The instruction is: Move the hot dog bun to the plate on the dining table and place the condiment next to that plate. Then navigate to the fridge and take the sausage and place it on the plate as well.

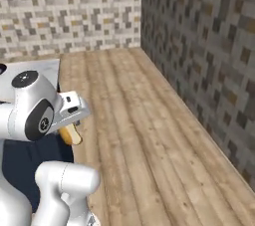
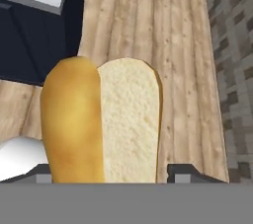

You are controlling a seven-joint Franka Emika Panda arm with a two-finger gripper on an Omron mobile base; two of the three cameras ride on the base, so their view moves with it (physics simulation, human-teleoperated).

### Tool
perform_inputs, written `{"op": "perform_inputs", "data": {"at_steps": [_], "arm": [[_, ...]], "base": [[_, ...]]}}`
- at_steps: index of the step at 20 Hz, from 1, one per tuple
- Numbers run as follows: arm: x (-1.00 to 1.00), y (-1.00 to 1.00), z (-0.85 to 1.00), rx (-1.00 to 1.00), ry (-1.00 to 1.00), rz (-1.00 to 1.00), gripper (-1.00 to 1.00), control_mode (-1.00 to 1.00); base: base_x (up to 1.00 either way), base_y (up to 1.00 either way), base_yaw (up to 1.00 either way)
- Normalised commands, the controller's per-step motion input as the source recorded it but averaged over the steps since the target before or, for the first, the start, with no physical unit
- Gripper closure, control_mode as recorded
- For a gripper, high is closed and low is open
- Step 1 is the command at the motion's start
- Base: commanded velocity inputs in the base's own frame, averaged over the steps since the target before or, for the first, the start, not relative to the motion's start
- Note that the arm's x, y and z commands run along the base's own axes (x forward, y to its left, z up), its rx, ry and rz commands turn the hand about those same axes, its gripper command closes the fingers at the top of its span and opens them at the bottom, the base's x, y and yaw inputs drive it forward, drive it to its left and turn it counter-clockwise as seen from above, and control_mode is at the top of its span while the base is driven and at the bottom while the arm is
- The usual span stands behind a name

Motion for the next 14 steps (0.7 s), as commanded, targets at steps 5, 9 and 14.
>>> {"op": "perform_inputs", "data": {"at_steps": [5, 9, 14], "arm": [[0.0, 0.0, 0.0, 0.0, 0.0, 0.0, 1.0, 1.0], [0.0, 0.0, 0.0, 0.0, 0.0, 0.0, 1.0, 1.0], [0.0, 0.0, 0.0, 0.0, 0.0, 0.0, 1.0, 1.0]], "base": [[1.0, -0.58, 0.37], [0.98, -0.52, 0.44], [0.82, -0.59, 0.45]]}}
